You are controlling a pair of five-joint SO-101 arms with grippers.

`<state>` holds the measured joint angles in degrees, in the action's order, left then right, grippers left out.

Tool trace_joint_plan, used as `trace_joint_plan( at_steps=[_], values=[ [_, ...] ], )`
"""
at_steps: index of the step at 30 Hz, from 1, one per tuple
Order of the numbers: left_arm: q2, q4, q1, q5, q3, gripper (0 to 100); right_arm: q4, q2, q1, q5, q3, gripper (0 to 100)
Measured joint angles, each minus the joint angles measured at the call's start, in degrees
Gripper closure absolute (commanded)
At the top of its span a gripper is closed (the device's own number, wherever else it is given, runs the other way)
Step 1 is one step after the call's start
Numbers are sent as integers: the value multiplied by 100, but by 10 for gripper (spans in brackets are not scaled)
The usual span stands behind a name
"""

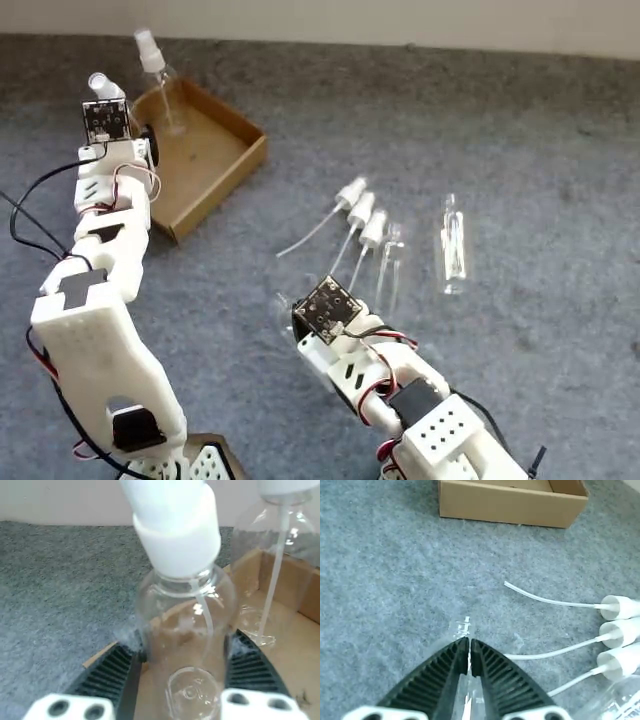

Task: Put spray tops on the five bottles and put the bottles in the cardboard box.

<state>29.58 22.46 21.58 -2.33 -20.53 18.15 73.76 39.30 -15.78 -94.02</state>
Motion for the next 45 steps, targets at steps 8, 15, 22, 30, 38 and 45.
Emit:
trace_joint_plan(
  at_steps=[8, 15, 22, 30, 38, 45],
  values=[
    [0, 0, 0, 0, 0, 758, 0, 0, 0, 0, 0, 988],
    [9, 0, 0, 0, -237, 747, 0, 0, 0, 0, 0, 988],
    [9, 0, 0, 0, -246, 746, 0, 0, 0, 0, 0, 988],
    [9, 0, -9, 0, -246, 633, 0, 0, 0, 0, 0, 988],
    [9, 0, -9, 0, -246, 614, 0, 0, 0, 0, 0, 988],
    [-343, -378, 79, 0, -457, 613, 0, 0, 0, 0, 0, 988]
  ],
)
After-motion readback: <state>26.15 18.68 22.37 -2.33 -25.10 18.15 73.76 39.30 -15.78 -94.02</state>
